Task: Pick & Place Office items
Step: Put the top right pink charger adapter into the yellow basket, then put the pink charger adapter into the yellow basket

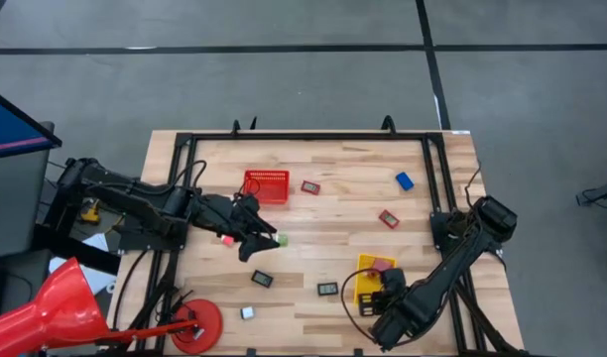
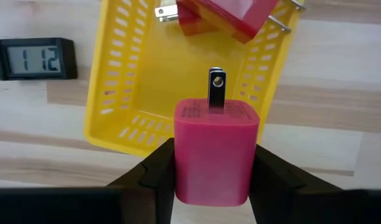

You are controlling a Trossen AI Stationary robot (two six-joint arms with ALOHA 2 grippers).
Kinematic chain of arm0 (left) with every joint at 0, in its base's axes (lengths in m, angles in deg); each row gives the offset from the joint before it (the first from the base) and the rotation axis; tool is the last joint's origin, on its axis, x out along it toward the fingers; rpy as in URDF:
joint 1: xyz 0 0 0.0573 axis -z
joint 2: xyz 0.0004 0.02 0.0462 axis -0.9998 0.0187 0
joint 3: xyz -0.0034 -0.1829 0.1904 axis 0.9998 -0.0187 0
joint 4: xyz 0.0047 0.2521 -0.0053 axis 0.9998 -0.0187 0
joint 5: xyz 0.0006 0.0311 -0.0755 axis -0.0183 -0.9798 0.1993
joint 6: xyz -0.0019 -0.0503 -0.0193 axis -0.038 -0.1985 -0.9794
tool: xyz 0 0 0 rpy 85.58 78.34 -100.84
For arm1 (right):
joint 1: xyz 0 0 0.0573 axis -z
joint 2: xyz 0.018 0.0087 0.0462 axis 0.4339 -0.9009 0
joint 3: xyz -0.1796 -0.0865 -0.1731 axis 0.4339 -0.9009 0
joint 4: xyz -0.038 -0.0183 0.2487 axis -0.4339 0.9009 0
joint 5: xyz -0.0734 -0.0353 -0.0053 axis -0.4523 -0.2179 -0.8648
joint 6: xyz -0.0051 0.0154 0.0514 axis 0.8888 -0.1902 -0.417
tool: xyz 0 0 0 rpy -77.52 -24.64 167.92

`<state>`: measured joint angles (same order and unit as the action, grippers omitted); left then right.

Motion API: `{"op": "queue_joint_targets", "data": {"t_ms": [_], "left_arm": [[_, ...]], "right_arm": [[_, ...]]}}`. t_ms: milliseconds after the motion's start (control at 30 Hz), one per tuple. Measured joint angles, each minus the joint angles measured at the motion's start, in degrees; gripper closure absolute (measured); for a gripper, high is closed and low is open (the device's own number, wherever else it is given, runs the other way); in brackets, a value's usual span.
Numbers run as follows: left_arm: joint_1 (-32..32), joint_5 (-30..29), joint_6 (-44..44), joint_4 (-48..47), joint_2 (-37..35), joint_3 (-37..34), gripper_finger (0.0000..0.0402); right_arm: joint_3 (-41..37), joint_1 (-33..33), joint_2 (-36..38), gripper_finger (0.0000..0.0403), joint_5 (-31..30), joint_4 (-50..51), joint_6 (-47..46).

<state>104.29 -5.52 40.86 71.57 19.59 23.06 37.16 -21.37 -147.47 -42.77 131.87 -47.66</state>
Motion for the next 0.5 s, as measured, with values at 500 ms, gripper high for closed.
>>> {"op": "queue_joint_targets", "data": {"t_ms": [500], "left_arm": [[0.0, 0.1, 0.1, 0.0, 0.0, 0.0, 0.0137]], "right_arm": [[0.4, -0.1, 0.0, 0.0278, -1.4, -0.6, 0.9]]}}
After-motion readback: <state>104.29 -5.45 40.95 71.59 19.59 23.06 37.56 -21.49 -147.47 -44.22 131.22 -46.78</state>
